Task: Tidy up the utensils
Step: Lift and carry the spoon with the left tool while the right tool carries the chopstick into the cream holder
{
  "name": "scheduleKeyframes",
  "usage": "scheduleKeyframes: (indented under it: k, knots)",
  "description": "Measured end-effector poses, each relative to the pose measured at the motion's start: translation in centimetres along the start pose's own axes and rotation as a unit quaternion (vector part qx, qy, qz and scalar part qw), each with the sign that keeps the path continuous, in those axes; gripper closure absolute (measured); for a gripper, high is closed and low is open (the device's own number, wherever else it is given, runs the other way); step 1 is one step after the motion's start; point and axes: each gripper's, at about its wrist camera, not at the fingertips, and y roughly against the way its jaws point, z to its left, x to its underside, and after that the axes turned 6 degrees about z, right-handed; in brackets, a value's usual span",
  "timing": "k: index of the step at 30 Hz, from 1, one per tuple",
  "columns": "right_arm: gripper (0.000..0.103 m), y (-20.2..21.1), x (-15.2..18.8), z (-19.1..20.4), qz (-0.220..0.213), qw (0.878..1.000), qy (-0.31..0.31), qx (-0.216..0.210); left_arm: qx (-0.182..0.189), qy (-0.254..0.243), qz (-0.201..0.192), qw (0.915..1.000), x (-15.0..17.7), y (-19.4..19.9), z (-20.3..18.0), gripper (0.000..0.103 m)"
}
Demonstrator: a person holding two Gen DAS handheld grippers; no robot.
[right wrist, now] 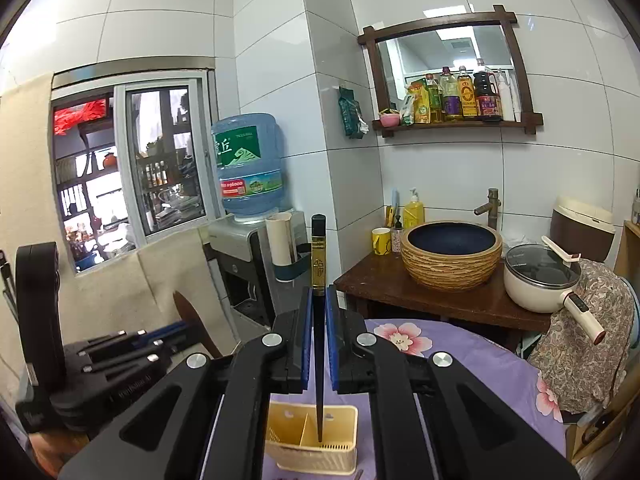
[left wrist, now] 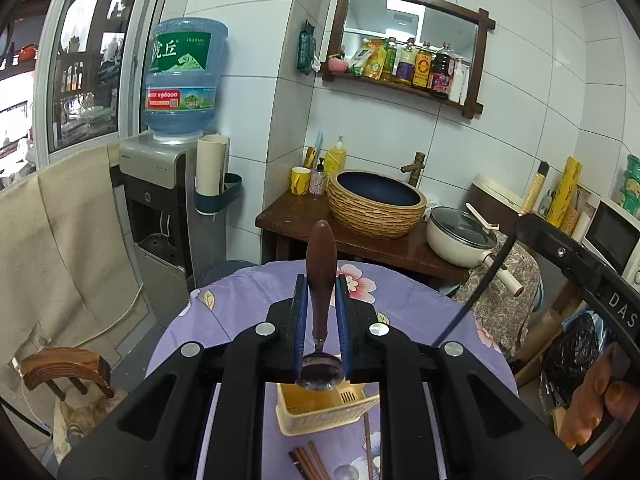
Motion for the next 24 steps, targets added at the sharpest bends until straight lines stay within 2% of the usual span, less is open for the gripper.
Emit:
scheduleKeyframes:
  k: [3,8,13,17,24]
  knots:
    - [0.096,-2.2,1.2,0.1,0.002,1.000,0.006,0.016,-0.006,0.005,0.014,0.9999,0.5,-2.6,0.0,0.089]
    - [0.096,-6.7,5.6,-1.0,0.051,0.998,-0.010,0.020,-0.011,0.005,0.055,0.9984,3.3,-6.9,0.4,0.089]
    - [0.096,-9.4,9.2,-2.1,0.088,0.995,-0.030,0.022,-0.016,0.006,0.088,0.9960,6.1,-9.9,0.8,0.089]
    - [0.096,-10.2,10.5,-2.5,0.099,0.994,-0.038,0.021,-0.017,0.008,0.110,0.9937,8.0,-11.9,1.0,0.089]
    - [0.096,-10.7,10.5,-2.6,0.096,0.994,-0.036,0.022,-0.019,0.008,0.135,0.9907,10.0,-14.2,1.3,0.089]
